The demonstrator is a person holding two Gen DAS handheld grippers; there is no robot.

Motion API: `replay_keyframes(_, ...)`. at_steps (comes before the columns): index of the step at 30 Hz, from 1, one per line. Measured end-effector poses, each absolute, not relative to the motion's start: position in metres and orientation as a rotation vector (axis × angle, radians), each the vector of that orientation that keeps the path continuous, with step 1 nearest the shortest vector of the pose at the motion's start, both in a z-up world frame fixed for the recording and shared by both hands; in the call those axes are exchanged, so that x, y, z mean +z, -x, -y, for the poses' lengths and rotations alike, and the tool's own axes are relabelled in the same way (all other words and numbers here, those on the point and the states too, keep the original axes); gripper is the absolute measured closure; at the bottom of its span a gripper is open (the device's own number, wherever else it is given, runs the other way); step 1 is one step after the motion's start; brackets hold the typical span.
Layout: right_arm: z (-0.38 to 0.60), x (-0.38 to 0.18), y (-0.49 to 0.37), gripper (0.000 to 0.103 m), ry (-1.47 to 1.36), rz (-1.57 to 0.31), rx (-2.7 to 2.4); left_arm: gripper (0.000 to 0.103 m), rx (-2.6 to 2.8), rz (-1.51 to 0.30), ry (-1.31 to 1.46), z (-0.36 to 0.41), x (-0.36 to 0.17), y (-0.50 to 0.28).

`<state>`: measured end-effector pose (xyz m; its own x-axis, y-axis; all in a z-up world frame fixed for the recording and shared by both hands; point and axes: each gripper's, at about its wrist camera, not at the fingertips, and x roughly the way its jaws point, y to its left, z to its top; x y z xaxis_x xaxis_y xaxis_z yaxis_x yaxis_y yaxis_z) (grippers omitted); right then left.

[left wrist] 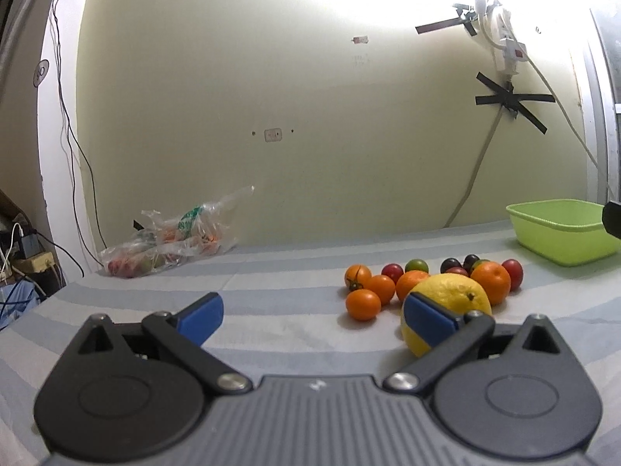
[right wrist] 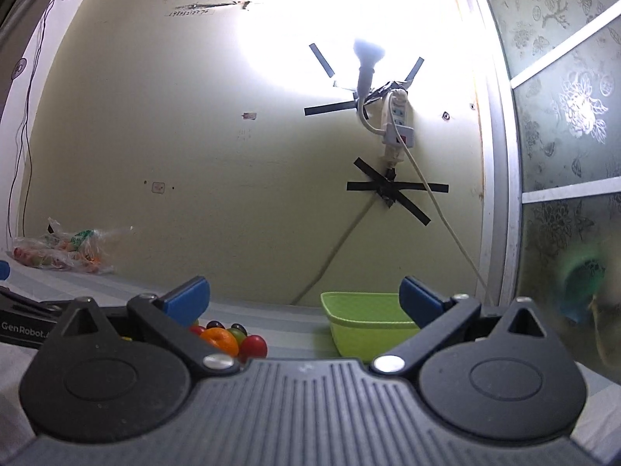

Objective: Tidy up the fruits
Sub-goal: 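Move the right tool toward the yellow grapefruit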

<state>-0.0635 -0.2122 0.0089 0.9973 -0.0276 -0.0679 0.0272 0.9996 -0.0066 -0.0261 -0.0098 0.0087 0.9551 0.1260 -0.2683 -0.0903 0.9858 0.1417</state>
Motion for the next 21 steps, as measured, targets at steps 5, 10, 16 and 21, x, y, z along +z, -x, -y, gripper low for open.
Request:
replay_keyframes(5, 0.223, 0.008, 0.064, 0.000, -0.018, -0.075, -0.036, 0.000, 0.099, -0.244, -0.110, 0.007, 0.010, 0.032)
replay_keyframes(10, 0.220, 0.010, 0.062, 0.000, -0.009, -0.073, -0.024, 0.000, 0.091, -0.248, -0.090, 0.004, 0.010, 0.032)
replay_keyframes(16, 0.215, 0.011, 0.054, 0.000, 0.023, -0.073, 0.030, 0.000, 0.095, -0.263, -0.117, 0.008, 0.009, 0.029)
replay_keyframes(21, 0.224, 0.014, 0.055, 0.000, 0.014, -0.073, 0.050, 0.000, 0.103, -0.279, -0.104, 0.005, 0.008, 0.027)
